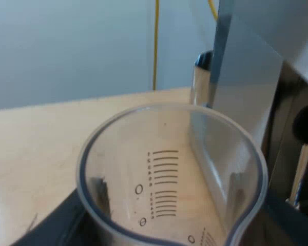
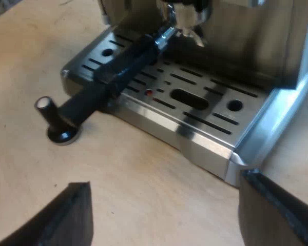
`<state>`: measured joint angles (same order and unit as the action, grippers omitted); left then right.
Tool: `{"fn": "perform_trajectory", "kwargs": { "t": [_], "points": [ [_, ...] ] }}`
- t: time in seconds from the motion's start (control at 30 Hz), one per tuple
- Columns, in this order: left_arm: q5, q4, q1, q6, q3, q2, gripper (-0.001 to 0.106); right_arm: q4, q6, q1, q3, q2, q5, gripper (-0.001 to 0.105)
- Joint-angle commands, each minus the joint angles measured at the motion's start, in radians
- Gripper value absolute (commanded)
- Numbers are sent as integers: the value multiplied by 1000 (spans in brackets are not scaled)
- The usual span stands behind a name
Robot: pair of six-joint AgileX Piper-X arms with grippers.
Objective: Pour the beans into the coffee machine
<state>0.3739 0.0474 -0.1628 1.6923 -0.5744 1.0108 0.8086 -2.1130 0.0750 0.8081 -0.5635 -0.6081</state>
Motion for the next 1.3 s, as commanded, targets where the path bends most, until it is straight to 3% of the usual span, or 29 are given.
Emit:
{"fn": "perform_trajectory", "kwargs": {
  "t": [0.03, 0.13, 0.5, 0.93, 1.2, 1.3],
  "points": [
    [5, 27, 5, 9, 0, 6, 34, -12, -31, 0, 3, 10, -37, 62],
    [5, 44, 5, 7, 10, 21, 34, -12, -31, 0, 3, 10, -40, 62],
    [5, 274, 5, 9, 92, 77, 34, -12, -34, 0, 3, 10, -40, 62],
    [28, 284, 5, 9, 112, 182, 34, -46, -34, 0, 3, 10, -40, 62],
    [28, 375, 5, 9, 112, 255, 34, -46, -34, 0, 3, 10, -40, 62],
    [63, 406, 5, 9, 112, 293, 34, -46, -34, 0, 3, 10, -40, 62]
  ]
}}
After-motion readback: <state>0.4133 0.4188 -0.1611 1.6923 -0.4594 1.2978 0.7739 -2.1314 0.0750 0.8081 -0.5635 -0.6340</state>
